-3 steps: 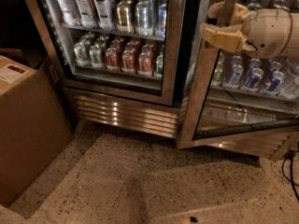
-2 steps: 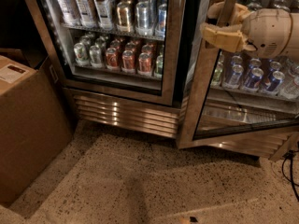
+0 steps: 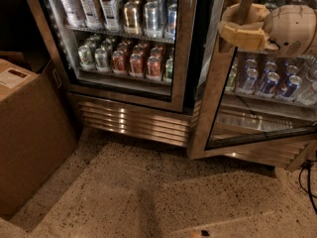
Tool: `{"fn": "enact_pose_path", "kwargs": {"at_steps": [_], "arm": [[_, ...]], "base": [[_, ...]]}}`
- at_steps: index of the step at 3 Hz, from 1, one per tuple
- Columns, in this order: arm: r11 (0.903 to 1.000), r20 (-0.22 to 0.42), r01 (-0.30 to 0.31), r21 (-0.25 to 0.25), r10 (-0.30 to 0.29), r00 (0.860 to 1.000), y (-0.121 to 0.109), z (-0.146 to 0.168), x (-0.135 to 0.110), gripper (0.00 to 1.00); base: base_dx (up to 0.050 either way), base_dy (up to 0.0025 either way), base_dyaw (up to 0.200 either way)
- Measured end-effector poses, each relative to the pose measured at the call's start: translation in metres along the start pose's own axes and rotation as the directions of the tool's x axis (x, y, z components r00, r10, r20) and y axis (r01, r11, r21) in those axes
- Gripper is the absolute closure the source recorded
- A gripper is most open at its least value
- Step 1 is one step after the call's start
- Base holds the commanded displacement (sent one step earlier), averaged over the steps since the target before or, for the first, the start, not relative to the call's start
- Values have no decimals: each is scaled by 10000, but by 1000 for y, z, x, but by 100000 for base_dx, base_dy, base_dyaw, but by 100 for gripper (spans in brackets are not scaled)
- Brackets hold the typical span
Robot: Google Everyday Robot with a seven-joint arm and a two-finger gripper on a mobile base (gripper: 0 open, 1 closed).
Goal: Open right fridge door
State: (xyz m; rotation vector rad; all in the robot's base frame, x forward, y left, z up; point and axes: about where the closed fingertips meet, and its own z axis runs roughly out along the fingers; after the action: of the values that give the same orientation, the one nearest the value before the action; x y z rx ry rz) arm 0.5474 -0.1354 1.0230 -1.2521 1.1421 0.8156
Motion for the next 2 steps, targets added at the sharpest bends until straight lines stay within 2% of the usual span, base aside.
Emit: {"fn": "enact_pose_path", "kwargs": {"at_steps": [2], "arm": [[10000,0,1,0,-1,10000,-7,-13,0,11]], "base": [[0,0,0]]}}
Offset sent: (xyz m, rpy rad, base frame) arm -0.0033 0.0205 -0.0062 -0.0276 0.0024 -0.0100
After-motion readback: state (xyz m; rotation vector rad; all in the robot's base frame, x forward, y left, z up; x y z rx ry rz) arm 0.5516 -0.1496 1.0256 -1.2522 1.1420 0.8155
